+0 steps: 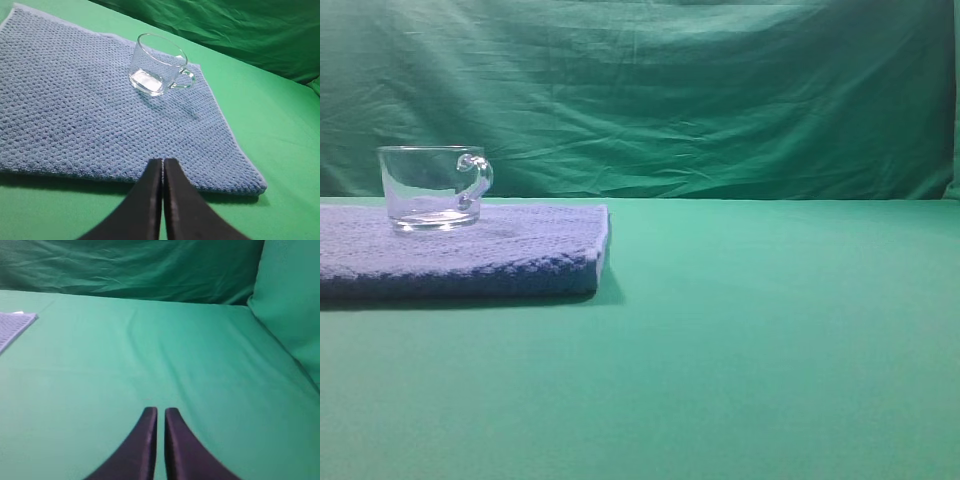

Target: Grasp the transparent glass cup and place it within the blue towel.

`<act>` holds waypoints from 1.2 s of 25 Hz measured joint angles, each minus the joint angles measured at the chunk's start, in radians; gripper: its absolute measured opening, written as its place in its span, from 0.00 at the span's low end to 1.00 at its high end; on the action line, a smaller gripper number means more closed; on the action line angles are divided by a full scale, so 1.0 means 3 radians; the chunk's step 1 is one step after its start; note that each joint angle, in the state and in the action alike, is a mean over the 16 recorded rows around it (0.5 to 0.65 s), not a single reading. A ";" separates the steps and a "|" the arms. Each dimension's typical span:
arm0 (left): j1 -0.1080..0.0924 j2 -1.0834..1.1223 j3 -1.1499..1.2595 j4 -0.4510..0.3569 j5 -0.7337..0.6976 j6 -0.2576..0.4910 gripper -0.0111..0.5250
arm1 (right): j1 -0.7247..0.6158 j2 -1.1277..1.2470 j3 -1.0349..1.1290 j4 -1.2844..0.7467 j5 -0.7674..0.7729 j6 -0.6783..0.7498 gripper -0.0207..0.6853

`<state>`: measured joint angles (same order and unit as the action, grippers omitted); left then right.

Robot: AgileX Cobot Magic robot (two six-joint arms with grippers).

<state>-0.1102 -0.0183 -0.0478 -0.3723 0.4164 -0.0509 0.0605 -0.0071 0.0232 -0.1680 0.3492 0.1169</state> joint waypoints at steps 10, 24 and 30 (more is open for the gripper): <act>0.0000 0.0000 0.0000 0.0000 0.0000 0.0000 0.02 | -0.0052 -0.0004 0.0014 -0.0014 0.0077 0.0000 0.10; 0.0000 0.0000 0.0000 0.0000 0.0000 0.0000 0.02 | -0.0052 -0.0004 0.0014 -0.0026 0.0085 0.0000 0.10; 0.0000 0.0000 0.0000 0.0000 0.0000 0.0000 0.02 | -0.0052 -0.0004 0.0014 -0.0026 0.0085 0.0000 0.10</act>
<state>-0.1102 -0.0183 -0.0478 -0.3723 0.4164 -0.0509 0.0449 -0.0082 0.0275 -0.1759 0.3747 0.1169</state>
